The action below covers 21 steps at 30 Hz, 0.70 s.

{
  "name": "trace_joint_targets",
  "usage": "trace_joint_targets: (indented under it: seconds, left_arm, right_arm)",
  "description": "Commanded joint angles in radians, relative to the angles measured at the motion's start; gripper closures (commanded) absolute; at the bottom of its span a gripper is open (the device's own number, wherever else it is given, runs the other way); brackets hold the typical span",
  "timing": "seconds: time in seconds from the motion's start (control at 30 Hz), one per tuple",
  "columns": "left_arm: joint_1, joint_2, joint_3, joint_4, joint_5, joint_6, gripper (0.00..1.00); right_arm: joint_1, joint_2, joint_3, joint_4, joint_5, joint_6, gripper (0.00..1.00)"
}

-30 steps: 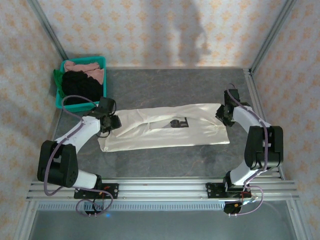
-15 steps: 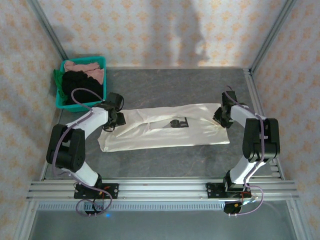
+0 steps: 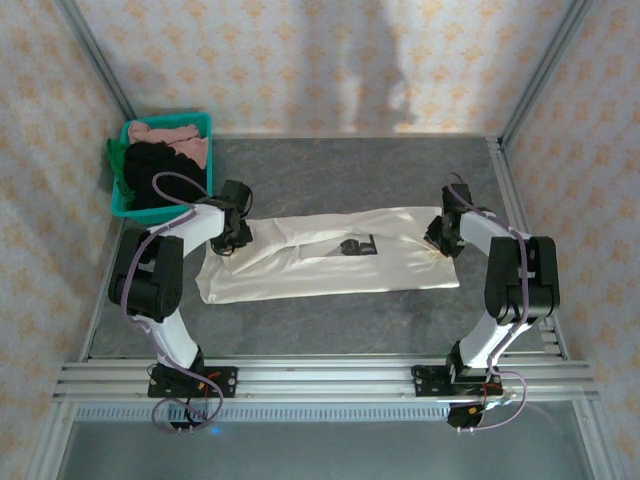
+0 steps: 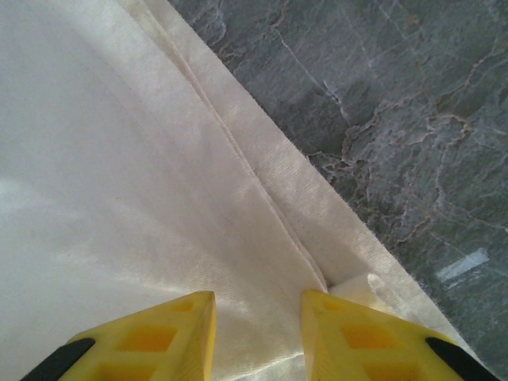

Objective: Fold and stack the t-shirts

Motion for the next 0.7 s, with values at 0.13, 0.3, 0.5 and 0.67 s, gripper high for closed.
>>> trace_joint_targets:
  seconds: [0.13, 0.3, 0.5, 0.67]
  left_arm:
    - [0.005, -0.078, 0.054, -0.064, -0.066, 0.008, 1.00]
    - [0.004, -0.161, 0.053, -0.079, -0.064, 0.018, 1.00]
    - [0.003, -0.207, 0.040, -0.078, -0.049, 0.027, 1.00]
    - [0.002, -0.207, 0.046, -0.079, -0.047, 0.034, 1.00]
  right_arm:
    - [0.006, -0.029, -0.011, -0.016, 0.016, 0.001, 0.66]
    - [0.014, -0.031, -0.016, -0.024, 0.002, 0.008, 0.63]
    - [0.019, -0.076, -0.034, -0.064, 0.086, 0.012, 0.59]
    - [0.020, -0.071, -0.040, -0.073, 0.110, 0.011, 0.59]
